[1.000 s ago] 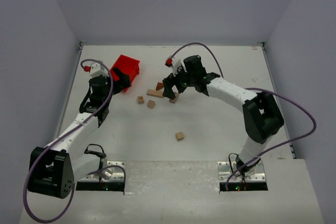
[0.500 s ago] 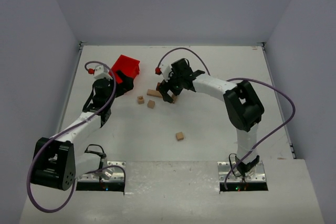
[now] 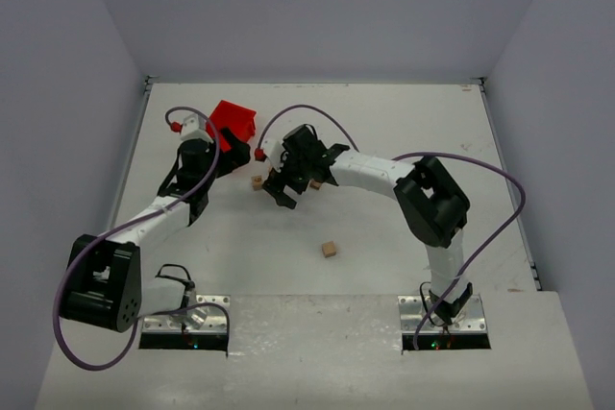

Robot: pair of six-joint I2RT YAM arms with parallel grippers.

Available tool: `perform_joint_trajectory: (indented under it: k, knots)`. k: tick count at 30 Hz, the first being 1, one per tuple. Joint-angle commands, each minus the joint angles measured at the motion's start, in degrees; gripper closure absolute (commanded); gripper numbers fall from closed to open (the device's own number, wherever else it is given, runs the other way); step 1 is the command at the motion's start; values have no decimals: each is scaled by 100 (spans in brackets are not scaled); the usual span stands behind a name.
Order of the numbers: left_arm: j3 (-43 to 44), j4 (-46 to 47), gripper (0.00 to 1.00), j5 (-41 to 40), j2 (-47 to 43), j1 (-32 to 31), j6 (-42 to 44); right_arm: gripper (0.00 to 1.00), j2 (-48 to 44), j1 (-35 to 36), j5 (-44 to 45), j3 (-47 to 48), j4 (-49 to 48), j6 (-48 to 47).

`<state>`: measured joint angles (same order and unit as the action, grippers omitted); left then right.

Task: Build the wood block tower

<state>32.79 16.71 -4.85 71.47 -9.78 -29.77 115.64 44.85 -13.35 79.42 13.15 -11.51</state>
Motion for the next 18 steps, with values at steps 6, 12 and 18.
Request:
perform_joint_trajectory:
  k: [6,12,18]
  knots:
    - [420,-12,0,-69,302,-161,164,1,67,59,36,166,-387,252]
    - [546,-126,0,-91,456,-220,239,1,156,59,-225,178,-539,263]
    - [641,-198,0,-121,573,-291,299,1,287,59,-187,327,-535,157]
